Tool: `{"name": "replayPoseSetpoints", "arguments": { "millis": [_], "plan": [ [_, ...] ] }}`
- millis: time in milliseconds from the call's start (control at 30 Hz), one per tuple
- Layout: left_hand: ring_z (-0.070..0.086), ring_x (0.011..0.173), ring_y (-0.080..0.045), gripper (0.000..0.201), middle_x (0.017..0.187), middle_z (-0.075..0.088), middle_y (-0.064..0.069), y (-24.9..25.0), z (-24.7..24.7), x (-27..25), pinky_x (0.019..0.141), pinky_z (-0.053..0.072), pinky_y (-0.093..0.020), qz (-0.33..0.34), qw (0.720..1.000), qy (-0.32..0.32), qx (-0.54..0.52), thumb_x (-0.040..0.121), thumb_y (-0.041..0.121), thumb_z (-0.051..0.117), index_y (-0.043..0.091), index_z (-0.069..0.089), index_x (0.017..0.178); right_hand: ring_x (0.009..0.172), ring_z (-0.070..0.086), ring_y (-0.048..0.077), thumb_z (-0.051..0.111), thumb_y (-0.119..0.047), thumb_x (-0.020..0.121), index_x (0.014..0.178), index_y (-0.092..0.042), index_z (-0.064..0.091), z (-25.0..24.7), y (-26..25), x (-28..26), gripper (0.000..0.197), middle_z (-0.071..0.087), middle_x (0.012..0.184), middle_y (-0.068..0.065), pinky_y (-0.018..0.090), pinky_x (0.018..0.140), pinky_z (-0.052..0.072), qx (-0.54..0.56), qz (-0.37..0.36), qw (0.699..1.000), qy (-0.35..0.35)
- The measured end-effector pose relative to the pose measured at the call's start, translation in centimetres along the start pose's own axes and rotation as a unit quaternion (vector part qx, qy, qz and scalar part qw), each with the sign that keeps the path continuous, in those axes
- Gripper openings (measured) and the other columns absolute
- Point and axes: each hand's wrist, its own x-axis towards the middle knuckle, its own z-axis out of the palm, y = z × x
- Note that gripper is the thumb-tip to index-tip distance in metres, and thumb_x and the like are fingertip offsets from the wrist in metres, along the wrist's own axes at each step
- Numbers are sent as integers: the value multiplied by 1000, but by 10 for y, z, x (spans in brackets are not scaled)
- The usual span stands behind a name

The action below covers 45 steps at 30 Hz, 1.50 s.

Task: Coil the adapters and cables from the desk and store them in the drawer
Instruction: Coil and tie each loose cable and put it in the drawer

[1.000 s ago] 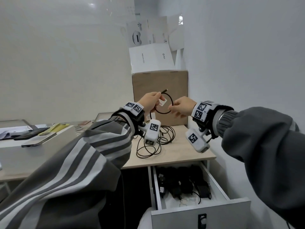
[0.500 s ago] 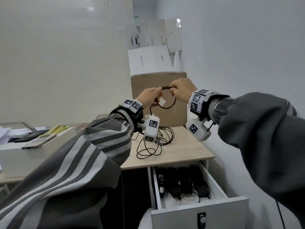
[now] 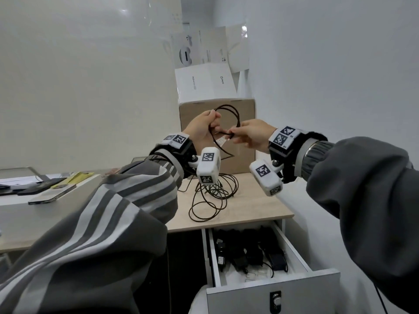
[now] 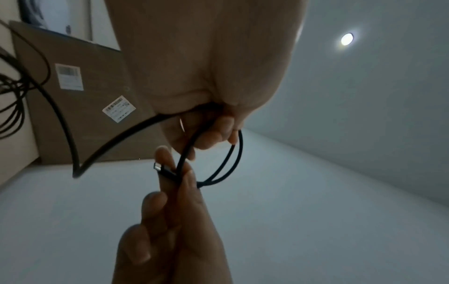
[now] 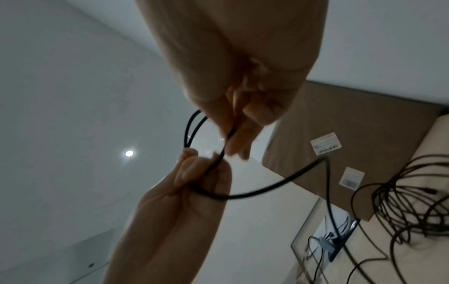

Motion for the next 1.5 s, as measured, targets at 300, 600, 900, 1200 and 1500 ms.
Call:
{"name": "replayPoseSetpoints", "arguments": {
  "millis": [300, 600, 900, 1200, 1500],
  "plan": [
    [28, 49, -10, 32, 57, 34, 3, 12, 8, -3, 47, 27, -17, 16, 886, -88, 456, 103, 14, 35, 12, 51, 75, 63, 59, 12, 60, -26, 90, 86, -14, 68, -11, -34, -7, 15, 65, 70, 0, 28, 63, 44, -460, -126, 879, -11],
    [50, 64, -15, 21, 72, 52, -4, -2, -1, 2, 63, 44, -24, 69, 881, -12, 468, 99, 22, 49, 11, 59, 84, 42, 59, -4, 62, -15, 87, 72, -9, 68, -14, -19, 8, 17, 66, 60, 0, 16, 62, 50, -391, -110, 908, 101],
    [55, 104, -17, 50, 111, 60, -1, -30, 1, 7, 92, 43, -37, -51, 924, 13, 379, 95, 54, 44, 9, 58, 114, 66, 71, 20, 69, -4, 78, 59, -7, 65, -16, -6, 15, 20, 69, 61, 8, 27, 71, 59, -105, -23, 977, 186],
    [43, 50, -13, 25, 54, 42, 1, -24, 0, 20, 57, 37, -26, 18, 980, 70, 187, 100, 7, 37, 11, 49, 79, 57, 67, 10, 58, -20, 93, 88, -1, 62, 7, 6, -2, 20, 72, 72, 7, 20, 50, 47, -93, 39, 991, 83],
    [41, 54, -13, 28, 63, 44, 0, -8, 0, 22, 50, 34, -20, 25, 863, -62, 500, 99, 12, 43, 16, 53, 75, 99, 60, 32, 57, -26, 91, 119, -10, 51, -7, -8, 2, 33, 64, 108, 15, 34, 79, 45, -570, -172, 800, 81]
  ]
}}
